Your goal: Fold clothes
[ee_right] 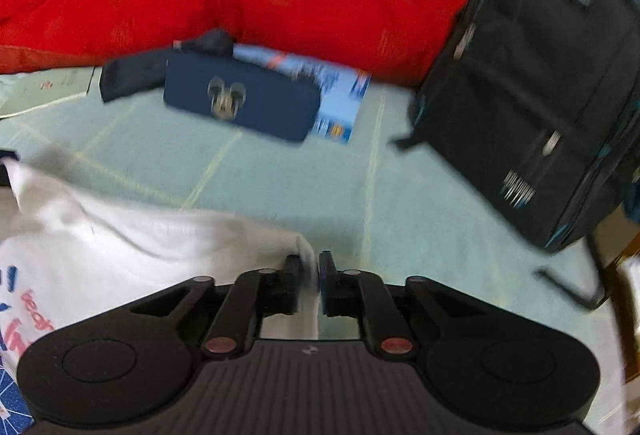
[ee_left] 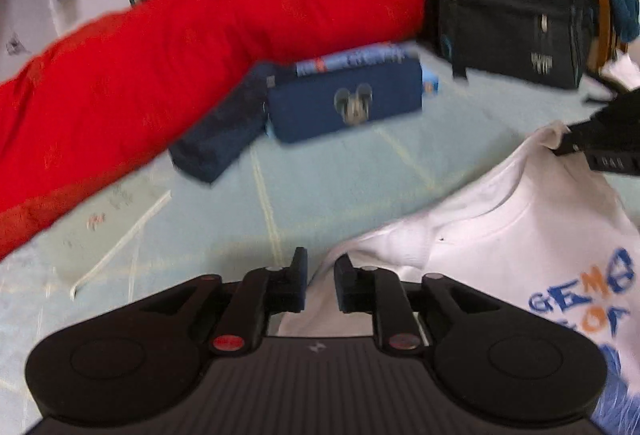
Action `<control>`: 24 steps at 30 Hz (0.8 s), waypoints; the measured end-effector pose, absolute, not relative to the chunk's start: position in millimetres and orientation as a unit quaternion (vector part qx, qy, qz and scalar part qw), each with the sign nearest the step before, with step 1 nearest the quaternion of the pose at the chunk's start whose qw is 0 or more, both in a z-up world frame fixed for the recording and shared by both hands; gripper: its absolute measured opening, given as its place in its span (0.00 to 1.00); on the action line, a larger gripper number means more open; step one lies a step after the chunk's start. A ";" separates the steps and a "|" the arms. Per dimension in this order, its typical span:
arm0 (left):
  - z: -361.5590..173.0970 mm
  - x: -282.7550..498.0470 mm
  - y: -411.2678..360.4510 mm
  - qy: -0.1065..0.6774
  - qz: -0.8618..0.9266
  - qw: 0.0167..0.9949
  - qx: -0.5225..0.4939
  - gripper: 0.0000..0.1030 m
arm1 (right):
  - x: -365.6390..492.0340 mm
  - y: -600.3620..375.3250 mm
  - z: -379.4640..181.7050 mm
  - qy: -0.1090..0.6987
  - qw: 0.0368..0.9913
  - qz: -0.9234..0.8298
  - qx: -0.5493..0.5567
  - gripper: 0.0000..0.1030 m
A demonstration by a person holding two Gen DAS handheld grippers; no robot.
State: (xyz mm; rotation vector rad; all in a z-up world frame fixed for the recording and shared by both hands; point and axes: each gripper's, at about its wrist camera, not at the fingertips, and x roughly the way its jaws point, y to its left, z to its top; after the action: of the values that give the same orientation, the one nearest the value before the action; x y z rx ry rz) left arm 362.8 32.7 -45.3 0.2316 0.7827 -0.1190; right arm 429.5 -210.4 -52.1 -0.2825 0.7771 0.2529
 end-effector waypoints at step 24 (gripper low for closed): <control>-44.2 172.0 77.6 0.396 -0.148 0.903 -0.082 0.36 | 208.8 -226.7 -39.8 0.355 0.885 0.301 0.014 0.88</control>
State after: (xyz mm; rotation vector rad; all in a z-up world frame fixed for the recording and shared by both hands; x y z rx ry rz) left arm 172.0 77.6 -44.2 -0.1694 0.8183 -0.3050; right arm 208.8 -226.7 -39.8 0.0297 0.7381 0.6268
